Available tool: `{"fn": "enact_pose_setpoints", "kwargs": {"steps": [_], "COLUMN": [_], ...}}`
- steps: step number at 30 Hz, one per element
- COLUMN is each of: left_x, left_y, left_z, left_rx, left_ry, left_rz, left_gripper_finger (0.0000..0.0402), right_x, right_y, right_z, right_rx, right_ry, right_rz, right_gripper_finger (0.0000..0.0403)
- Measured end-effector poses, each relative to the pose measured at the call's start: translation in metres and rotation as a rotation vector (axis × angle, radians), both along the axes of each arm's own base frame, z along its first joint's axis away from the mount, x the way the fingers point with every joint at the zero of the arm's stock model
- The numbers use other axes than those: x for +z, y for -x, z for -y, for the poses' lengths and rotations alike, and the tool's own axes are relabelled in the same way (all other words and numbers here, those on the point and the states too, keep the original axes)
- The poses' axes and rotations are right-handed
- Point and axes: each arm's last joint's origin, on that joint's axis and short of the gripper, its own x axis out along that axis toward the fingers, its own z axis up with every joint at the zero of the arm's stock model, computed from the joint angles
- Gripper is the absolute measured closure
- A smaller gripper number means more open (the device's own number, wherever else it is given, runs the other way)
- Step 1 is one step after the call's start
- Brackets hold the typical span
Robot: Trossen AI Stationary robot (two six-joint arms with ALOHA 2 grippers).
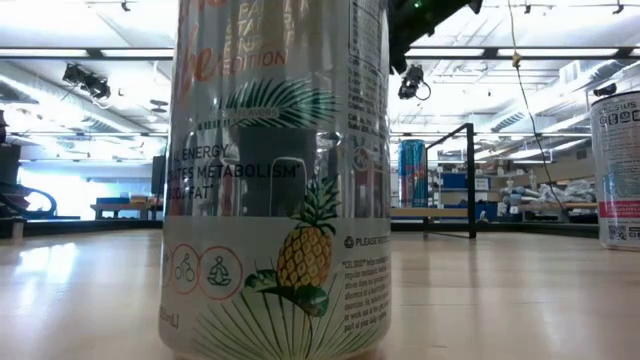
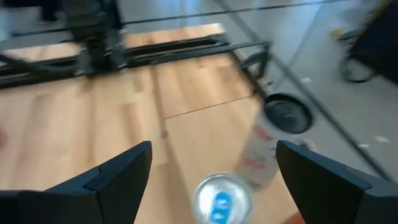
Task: Place canned beverage on shelf
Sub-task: Put the blue soda can aligned with the other blue soda can on the shelf
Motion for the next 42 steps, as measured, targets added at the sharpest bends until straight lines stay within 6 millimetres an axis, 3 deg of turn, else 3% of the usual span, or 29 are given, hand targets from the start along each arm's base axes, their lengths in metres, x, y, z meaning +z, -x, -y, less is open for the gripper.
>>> {"fn": "enact_pose_setpoints", "kwargs": {"steps": [4,11,24,42], "left_x": [0.0,0.0,0.0,-0.001], "left_y": [0.0,0.0,0.001,0.002], "left_z": [0.0,0.0,0.0,0.0], "left_rx": [0.0,0.0,0.004,0.004], "left_ry": [0.0,0.0,0.003,0.004], "left_rz": [0.0,0.0,-0.007,-0.024], "left_gripper_finger": [0.0083,0.0083,0.0083,0.0083], "right_x": [-0.006,-0.006,-0.007,-0.027], "right_y": [0.001,0.003,-0.028,-0.034], "right_z": [0.004,0.009,0.025,0.029], "right_rx": [0.078,0.06,0.06,0.017], "right_ry": [-0.064,-0.085,-0.084,-0.07], "right_rz": [-0.034,-0.047,-0.208,-0.354], "right_gripper_finger": [0.005,0.005,0.005,0.005]}}
